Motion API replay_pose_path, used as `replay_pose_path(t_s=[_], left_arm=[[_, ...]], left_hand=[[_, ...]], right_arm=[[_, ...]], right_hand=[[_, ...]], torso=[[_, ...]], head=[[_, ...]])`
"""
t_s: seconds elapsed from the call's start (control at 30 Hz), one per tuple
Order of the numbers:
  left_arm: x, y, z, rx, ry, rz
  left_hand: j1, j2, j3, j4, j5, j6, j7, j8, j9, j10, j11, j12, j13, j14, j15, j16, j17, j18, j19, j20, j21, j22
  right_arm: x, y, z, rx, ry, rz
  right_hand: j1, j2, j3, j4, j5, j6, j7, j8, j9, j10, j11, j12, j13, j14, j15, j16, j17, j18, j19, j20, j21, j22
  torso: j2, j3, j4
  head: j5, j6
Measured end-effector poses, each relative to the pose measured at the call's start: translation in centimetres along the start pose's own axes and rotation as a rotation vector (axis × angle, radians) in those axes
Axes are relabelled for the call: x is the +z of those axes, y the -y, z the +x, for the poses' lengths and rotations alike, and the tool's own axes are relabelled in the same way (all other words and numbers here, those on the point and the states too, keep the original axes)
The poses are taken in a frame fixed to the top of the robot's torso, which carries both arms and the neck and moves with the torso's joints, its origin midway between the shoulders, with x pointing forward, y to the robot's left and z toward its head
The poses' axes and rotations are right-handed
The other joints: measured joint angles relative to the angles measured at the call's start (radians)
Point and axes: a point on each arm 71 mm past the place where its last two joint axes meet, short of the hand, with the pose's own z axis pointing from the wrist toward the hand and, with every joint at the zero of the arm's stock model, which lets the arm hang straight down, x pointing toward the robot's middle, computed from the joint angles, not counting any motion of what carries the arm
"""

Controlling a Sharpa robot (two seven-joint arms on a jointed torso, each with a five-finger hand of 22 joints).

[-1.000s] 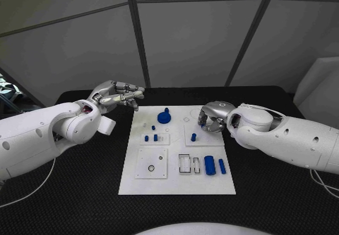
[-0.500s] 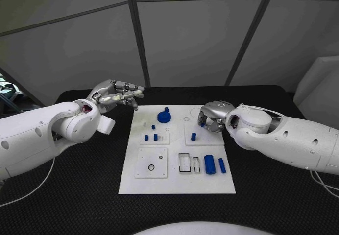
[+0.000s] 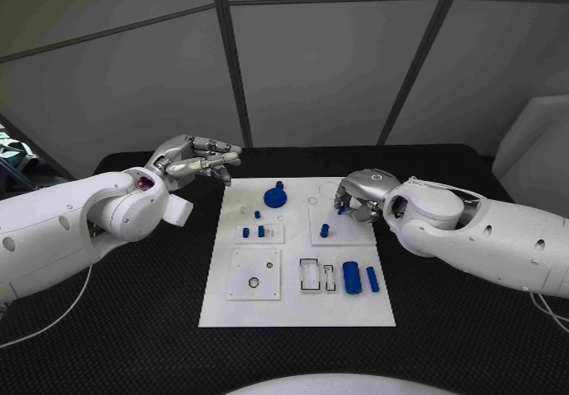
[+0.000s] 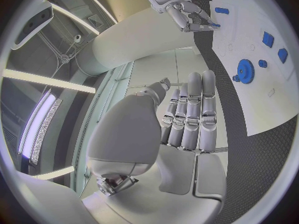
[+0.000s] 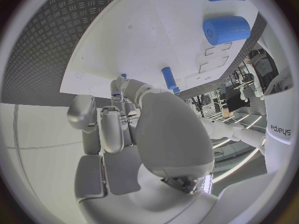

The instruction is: Assemble the parts on the task board

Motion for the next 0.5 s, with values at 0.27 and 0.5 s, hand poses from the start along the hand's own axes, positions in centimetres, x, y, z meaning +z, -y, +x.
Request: replay_pose_path(t_s=[0.27,0.5], left_arm=[[0.0,-0.1,-0.1,0.001,0.003,-0.001],[0.0,-0.1,-0.2,0.001,0.006,-0.002]], left_hand=[[0.000,0.000,0.000,0.000,0.000,0.000,0.000,0.000,0.000,-0.003,-0.003,0.000,-0.001,0.000,0.000,0.000,-0.002,0.000,0.000,0.000,0.000,-0.002],[0.000,0.000,0.000,0.000,0.000,0.000,0.000,0.000,0.000,-0.007,0.000,0.000,-0.001,0.000,0.000,-0.004,-0.004,0.000,0.000,0.000,0.000,-0.004]], right_arm=[[-1.0,-0.2,-0.6,0.015,0.039,-0.012],[-1.7,-0.4,-1.0,0.029,0.050,-0.016]], right_hand=[[-0.020,-0.006,0.001,-0.001,-0.008,0.002,-0.002,0.000,0.002,0.000,0.000,-0.005,0.000,0.000,0.000,0.005,0.002,0.000,0.000,0.000,0.001,0.005],[-0.034,-0.008,-0.003,0.002,-0.012,0.004,-0.003,0.000,0.003,0.003,-0.004,-0.008,0.000,0.000,0.000,0.005,0.003,0.000,0.000,0.000,0.001,0.008]], torso=[[0.000,-0.0009,0.0000],[0.000,-0.0009,0.0001]], head=[[-0.003,0.005],[-0.005,0.007]])
